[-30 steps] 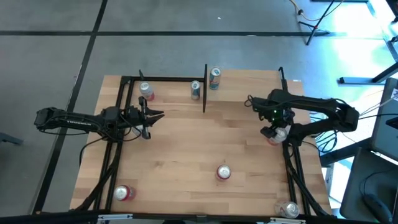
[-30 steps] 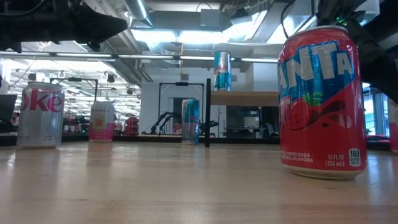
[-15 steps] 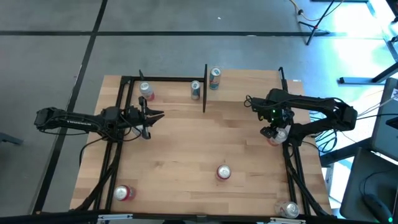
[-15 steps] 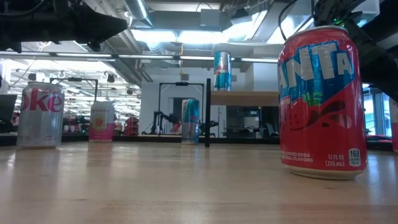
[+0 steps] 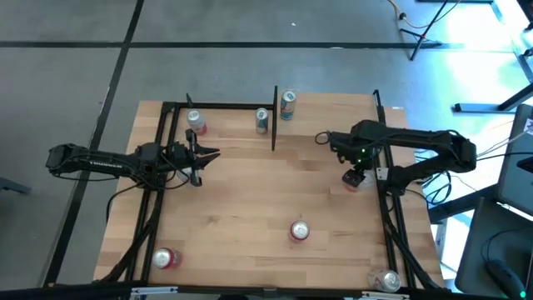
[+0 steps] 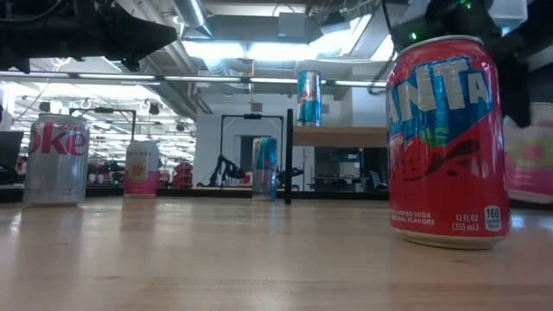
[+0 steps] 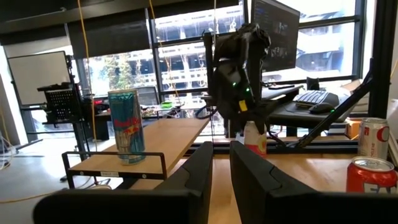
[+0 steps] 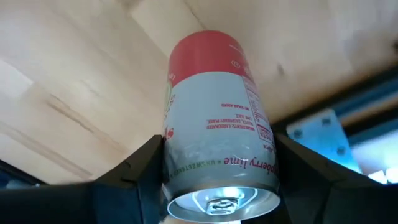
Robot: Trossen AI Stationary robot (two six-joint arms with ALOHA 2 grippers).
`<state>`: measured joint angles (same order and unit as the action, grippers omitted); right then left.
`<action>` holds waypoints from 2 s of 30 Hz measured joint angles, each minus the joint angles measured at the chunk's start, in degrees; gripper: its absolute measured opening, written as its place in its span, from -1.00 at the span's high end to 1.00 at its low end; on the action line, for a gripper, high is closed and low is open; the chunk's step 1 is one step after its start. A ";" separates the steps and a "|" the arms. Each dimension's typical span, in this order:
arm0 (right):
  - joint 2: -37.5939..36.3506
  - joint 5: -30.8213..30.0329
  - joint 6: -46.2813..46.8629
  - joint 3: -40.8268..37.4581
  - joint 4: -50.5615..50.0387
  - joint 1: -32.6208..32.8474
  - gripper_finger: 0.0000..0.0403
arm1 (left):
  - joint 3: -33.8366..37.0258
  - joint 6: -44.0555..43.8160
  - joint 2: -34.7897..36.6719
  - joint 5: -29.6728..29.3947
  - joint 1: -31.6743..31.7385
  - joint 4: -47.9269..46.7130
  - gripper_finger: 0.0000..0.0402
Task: Place canned beverage on shelf
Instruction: Put the bottom right white pink soda can on the shelf
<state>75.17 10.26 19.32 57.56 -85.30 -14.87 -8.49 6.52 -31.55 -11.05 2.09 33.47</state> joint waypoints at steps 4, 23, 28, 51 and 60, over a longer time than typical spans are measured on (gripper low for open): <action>3.03 -0.58 0.16 3.54 2.82 4.46 -0.12 | 0.00 0.02 0.00 0.00 0.00 0.03 0.76; 27.20 -2.54 -7.61 22.31 2.77 15.40 -0.38 | 0.00 -0.04 0.00 -0.31 -0.04 -0.58 0.76; 26.29 -3.25 -7.81 24.69 2.45 15.29 -0.78 | 0.00 -0.26 0.00 -0.22 -0.02 -0.71 0.76; -12.79 -14.64 -1.24 1.72 24.53 22.60 -0.89 | 0.00 -0.59 0.00 -0.17 -0.04 -0.89 0.76; -17.01 -14.70 2.39 -6.17 29.91 22.73 -0.97 | 0.00 -0.55 0.00 -0.19 -0.02 -0.87 0.76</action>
<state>58.16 -4.44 21.71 51.39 -55.39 7.86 -8.49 5.97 -31.55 -11.24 2.07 32.60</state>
